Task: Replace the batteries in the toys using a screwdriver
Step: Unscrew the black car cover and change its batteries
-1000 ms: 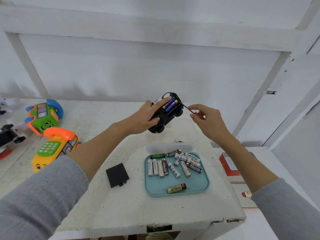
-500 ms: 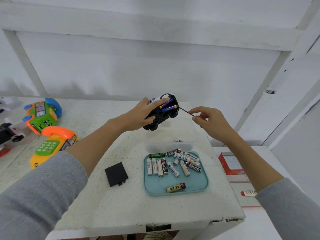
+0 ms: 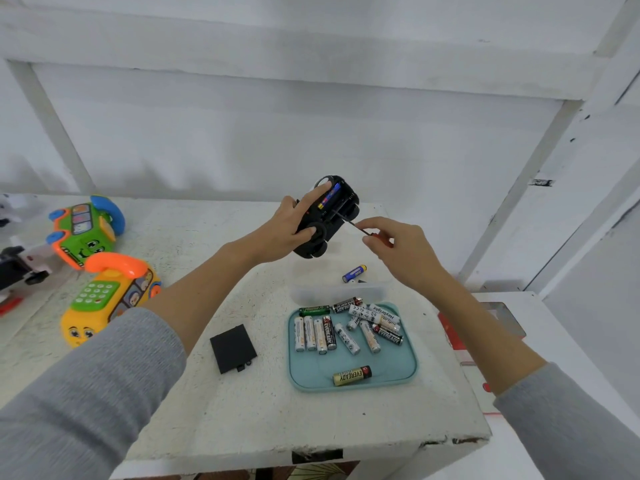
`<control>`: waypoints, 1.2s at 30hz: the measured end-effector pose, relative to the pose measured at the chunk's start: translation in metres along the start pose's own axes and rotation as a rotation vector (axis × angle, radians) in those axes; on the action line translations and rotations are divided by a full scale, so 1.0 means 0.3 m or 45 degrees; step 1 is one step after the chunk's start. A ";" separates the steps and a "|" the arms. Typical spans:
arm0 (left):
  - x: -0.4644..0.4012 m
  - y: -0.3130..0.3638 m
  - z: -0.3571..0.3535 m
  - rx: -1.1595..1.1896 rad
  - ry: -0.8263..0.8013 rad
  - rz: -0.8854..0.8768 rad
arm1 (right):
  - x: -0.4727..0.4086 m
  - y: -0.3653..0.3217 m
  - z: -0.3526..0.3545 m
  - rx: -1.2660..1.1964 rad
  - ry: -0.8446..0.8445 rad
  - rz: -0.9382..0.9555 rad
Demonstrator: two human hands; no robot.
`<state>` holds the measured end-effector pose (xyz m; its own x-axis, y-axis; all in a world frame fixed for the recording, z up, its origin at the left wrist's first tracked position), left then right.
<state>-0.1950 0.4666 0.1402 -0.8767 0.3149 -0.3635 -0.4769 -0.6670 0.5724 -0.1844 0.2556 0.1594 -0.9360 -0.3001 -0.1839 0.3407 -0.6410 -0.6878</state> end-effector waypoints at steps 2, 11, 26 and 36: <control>0.000 -0.001 -0.013 0.057 0.041 0.007 | -0.002 -0.021 -0.024 -0.027 -0.013 0.025; -0.006 0.014 -0.034 0.128 0.139 0.010 | -0.014 -0.042 -0.041 -0.018 0.005 0.029; -0.012 0.043 -0.079 0.349 0.320 0.068 | 0.029 -0.049 -0.093 0.096 0.186 0.162; 0.013 0.040 -0.048 0.356 0.239 -0.081 | 0.006 -0.030 0.004 0.010 0.257 0.083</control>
<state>-0.2032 0.4501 0.1351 -0.8303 0.2028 -0.5191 -0.5518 -0.4307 0.7142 -0.1891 0.2599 0.1660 -0.9104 -0.1938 -0.3654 0.4010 -0.6303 -0.6648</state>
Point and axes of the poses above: each hand's wrist, its own x-axis away from the middle knuckle, its own z-axis out of the back of the hand, y = z × x, the point moved 3 cm from there along -x, towards the middle knuckle, and after that the axes turned 11 degrees about -z, right-handed, at the moved point
